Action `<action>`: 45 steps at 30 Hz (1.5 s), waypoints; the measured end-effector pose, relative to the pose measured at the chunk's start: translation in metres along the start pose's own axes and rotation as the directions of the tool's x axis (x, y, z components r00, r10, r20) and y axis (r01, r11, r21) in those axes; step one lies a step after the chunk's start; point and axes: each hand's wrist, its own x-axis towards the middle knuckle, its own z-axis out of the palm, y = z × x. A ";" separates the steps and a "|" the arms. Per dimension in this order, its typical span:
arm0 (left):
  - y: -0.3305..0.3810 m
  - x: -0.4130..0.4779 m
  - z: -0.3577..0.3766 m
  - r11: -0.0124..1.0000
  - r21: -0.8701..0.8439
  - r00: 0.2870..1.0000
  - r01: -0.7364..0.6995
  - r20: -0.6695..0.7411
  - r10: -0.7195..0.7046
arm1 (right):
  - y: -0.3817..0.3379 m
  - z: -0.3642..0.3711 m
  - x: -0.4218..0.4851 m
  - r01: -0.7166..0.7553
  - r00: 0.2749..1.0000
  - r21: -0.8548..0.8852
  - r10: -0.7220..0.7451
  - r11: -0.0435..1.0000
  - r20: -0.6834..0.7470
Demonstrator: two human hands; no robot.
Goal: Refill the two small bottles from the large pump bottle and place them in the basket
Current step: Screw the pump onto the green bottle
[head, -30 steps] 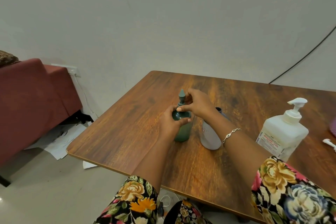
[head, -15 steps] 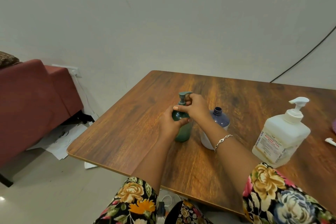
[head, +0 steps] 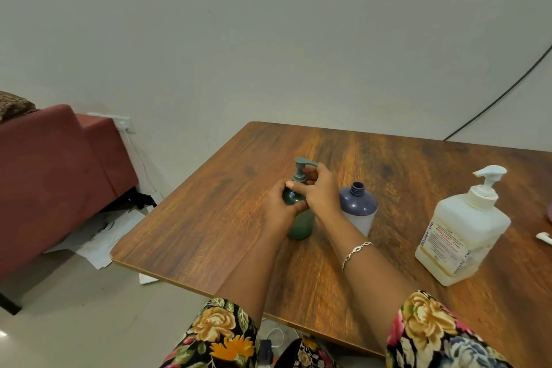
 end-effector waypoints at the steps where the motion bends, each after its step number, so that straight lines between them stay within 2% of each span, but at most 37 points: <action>1: 0.000 0.000 0.000 1.000 0.000 1.000 0.000 0.002 0.000 | 0.001 0.000 0.000 -0.013 1.000 0.036 0.013 0.999 0.011; 4: -0.001 0.000 -0.001 1.000 -0.002 1.000 -0.017 0.010 0.017 | 0.005 -0.001 -0.004 -0.038 0.997 0.177 0.026 0.983 0.069; 6: -0.001 0.000 -0.001 1.000 -0.007 1.000 -0.029 0.013 0.029 | 0.006 -0.003 -0.003 -0.025 0.997 0.193 0.010 0.981 0.081; 14: 0.001 -0.001 0.000 1.000 -0.013 1.000 -0.015 -0.006 0.015 | 0.000 0.002 0.003 0.067 0.998 -0.132 -0.065 0.989 0.019; 15: 0.001 -0.001 0.000 1.000 -0.010 1.000 -0.011 -0.007 0.011 | 0.001 0.000 0.003 0.056 0.998 -0.118 -0.052 0.991 0.035; 18: 0.000 -0.001 0.000 1.000 -0.005 1.000 -0.014 0.001 0.014 | 0.006 -0.005 -0.002 -0.028 0.992 0.151 0.009 0.988 0.128; 20: 0.000 -0.001 -0.001 1.000 -0.023 1.000 -0.021 0.006 0.021 | 0.010 -0.007 -0.003 -0.036 0.986 0.247 -0.005 0.968 0.164; 22: 0.000 -0.001 -0.001 1.000 -0.015 1.000 -0.023 0.002 0.023 | 0.009 -0.008 -0.001 0.006 0.988 0.203 -0.036 0.979 0.148; 26: 0.000 -0.002 -0.001 1.000 -0.009 1.000 -0.017 -0.003 0.017 | 0.006 -0.001 0.001 0.081 0.994 -0.018 -0.079 0.997 0.072; 30: 0.000 -0.002 -0.001 1.000 0.007 1.000 -0.017 -0.006 0.017 | 0.006 0.002 0.000 0.099 0.995 -0.097 -0.097 0.990 0.024; 32: -0.001 -0.002 -0.001 1.000 0.012 1.000 -0.024 -0.006 0.024 | 0.007 0.000 -0.001 0.079 0.995 -0.058 -0.075 0.995 0.061; 36: 0.000 -0.002 0.000 0.999 0.007 0.999 -0.031 -0.015 0.031 | 0.008 -0.004 -0.005 0.039 0.989 0.138 -0.058 0.990 0.137; 40: 0.001 -0.001 0.001 1.000 0.007 0.999 -0.029 -0.024 0.029 | 0.004 -0.003 0.001 0.095 0.988 0.024 -0.097 0.995 0.116; 45: 0.002 -0.002 0.001 1.000 0.007 0.999 -0.029 -0.025 0.029 | 0.004 0.004 -0.002 0.119 0.993 -0.069 -0.120 0.990 -0.001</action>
